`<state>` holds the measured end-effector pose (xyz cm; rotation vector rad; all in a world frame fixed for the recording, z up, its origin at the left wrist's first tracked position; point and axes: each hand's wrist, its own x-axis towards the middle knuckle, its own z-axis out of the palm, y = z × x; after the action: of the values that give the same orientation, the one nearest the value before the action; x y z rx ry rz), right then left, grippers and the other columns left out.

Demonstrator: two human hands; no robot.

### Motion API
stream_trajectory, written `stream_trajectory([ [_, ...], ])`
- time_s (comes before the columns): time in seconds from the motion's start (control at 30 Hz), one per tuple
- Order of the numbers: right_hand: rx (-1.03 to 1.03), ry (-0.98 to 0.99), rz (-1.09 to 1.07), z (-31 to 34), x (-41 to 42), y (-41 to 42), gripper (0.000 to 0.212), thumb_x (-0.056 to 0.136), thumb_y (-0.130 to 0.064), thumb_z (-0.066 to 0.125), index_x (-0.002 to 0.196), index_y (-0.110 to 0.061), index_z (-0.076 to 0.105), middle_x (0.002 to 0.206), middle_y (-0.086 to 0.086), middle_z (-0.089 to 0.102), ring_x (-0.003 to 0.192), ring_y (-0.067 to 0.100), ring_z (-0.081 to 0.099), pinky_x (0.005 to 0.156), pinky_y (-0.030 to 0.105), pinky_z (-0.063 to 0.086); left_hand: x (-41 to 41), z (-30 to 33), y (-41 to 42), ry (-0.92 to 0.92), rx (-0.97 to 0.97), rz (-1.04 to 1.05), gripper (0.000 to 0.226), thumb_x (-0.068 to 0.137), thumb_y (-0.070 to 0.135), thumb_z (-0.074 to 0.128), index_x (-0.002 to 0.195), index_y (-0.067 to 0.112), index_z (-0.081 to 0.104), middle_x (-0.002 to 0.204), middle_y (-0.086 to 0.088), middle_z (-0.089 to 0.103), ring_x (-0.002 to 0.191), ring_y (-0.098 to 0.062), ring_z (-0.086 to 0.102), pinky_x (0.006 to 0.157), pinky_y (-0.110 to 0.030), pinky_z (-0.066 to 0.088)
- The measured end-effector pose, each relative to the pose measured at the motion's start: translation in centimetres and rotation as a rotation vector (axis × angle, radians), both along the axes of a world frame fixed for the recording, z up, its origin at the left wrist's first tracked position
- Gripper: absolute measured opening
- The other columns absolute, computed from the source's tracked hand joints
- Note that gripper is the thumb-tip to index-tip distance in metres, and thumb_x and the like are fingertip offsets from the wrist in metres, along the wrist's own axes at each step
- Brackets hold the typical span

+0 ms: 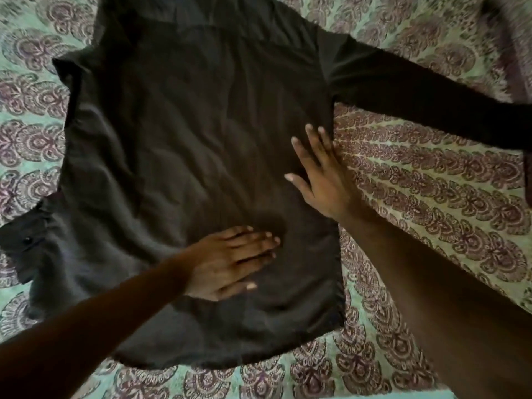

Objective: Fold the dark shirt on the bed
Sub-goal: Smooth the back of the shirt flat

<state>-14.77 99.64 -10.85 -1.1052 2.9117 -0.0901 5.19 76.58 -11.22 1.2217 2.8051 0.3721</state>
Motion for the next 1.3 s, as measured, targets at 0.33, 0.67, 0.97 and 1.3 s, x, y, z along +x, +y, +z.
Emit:
stream_trajectory([
  [0.33, 0.042, -0.113, -0.001, -0.8, 1.6, 2.0, 0.07, 0.104, -0.063, 0.033, 0.163, -0.027, 0.021, 0.172, 0.009, 0.007, 0.159, 0.028, 0.008, 0.124, 0.055, 0.019, -16.6, 1.5, -3.7, -0.195, -0.111, 0.75, 0.078, 0.094, 0.059, 0.043, 0.161, 0.021, 0.027, 0.171, -0.005, 0.017, 0.156, -0.029, 0.023, 0.119, -0.052, 0.03],
  [0.67, -0.08, -0.106, 0.156, -0.3, -8.7, -3.3, 0.068, 0.106, -0.054, 0.038, 0.16, -0.013, 0.03, 0.171, 0.015, 0.012, 0.159, 0.033, 0.007, 0.126, 0.055, 0.019, -23.7, -0.4, -6.5, -0.11, -0.12, 0.906, 0.072, 0.099, 0.062, 0.028, 0.161, 0.024, 0.026, 0.171, -0.002, 0.016, 0.158, -0.024, 0.016, 0.122, -0.054, 0.024],
  [0.97, 0.127, -0.095, 0.211, -2.2, -26.5, -9.0, 0.069, 0.098, -0.074, 0.02, 0.16, -0.044, 0.015, 0.173, 0.005, 0.007, 0.159, 0.027, 0.008, 0.124, 0.061, 0.015, -24.0, -2.1, -7.0, -0.077, -0.146, 0.97, 0.07, 0.102, 0.059, 0.025, 0.164, 0.026, 0.016, 0.173, 0.001, 0.007, 0.16, -0.021, 0.009, 0.126, -0.05, 0.017],
  [1.3, 0.116, -0.088, 0.216, -1.7, -21.9, -8.7, 0.084, 0.095, -0.079, 0.023, 0.163, -0.031, 0.012, 0.173, 0.009, 0.001, 0.159, 0.03, 0.001, 0.124, 0.059, 0.017, -23.9, -2.1, -7.2, -0.109, -0.202, 0.965, 0.072, 0.101, 0.06, 0.029, 0.164, 0.029, 0.014, 0.173, 0.003, 0.003, 0.16, -0.017, 0.004, 0.124, -0.047, 0.015],
])
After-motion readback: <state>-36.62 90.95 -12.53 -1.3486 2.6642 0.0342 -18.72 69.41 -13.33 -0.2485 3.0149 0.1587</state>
